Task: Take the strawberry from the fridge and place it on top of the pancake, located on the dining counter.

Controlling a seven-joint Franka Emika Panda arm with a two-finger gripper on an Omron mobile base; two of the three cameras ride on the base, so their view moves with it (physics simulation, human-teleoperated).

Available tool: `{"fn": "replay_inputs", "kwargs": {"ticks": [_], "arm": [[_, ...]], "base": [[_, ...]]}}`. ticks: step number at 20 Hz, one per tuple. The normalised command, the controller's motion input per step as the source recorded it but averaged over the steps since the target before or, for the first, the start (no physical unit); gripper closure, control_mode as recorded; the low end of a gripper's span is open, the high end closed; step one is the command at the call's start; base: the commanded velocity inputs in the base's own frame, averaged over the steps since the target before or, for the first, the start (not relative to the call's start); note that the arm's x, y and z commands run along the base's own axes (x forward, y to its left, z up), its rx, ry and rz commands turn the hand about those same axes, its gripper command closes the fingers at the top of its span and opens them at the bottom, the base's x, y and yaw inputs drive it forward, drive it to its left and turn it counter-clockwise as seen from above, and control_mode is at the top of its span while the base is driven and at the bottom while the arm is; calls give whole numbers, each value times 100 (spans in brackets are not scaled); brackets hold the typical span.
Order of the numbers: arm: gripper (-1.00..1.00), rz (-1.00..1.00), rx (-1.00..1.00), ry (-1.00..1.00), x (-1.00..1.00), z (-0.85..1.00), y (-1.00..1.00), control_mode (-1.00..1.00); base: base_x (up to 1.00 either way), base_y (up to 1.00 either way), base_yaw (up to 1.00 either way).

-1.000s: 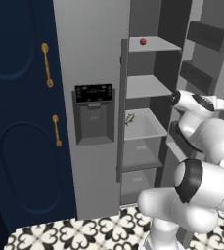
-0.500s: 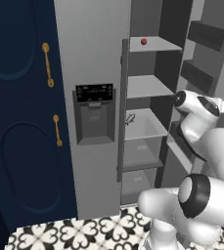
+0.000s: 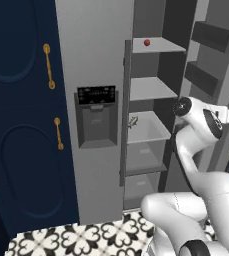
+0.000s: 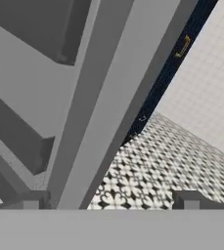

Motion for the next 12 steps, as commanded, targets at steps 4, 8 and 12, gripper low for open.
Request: {"fn": "replay_inputs", "kwargs": {"ticks": [4, 8, 12], "arm": [[-100, 14, 2, 0, -55, 11, 82, -100], [-100, 6, 4, -2, -13, 55, 56, -100], [-100, 33, 0, -12, -47, 83, 37, -100]], "base": [[0, 0, 0], [0, 0, 0], [0, 0, 0]]}}
